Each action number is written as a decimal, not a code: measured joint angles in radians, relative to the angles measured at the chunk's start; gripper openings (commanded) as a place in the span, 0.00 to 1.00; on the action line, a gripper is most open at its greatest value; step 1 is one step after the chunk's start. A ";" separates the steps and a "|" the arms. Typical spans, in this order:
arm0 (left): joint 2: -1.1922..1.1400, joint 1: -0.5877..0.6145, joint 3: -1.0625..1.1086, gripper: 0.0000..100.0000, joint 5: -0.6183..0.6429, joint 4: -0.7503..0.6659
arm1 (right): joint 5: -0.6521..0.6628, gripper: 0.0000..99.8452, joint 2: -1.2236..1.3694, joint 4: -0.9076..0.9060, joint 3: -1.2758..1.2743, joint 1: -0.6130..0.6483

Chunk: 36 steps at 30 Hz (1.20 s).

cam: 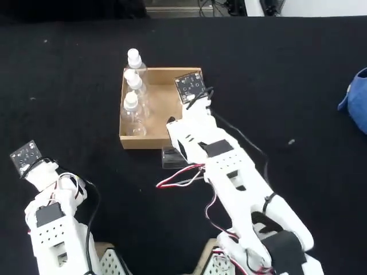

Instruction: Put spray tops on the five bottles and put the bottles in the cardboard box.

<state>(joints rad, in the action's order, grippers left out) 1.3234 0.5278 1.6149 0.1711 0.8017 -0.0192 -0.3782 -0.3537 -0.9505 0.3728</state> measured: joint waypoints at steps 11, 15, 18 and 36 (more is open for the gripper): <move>0.000 0.000 0.000 0.03 0.000 0.000 | 0.000 0.27 0.000 0.043 0.000 -0.048; 0.000 0.000 0.000 0.03 0.000 0.000 | 0.000 0.27 0.002 0.080 0.000 -0.048; 0.000 0.000 0.000 0.03 0.000 0.000 | 0.000 0.27 0.002 0.086 0.000 -0.048; 0.000 0.000 0.000 0.03 0.000 0.000 | 0.000 0.27 0.002 0.086 0.000 -0.048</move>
<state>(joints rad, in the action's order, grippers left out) 1.3234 0.5278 1.6149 0.1711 0.8017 -0.0192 -0.3767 -0.2677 -0.9505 0.3253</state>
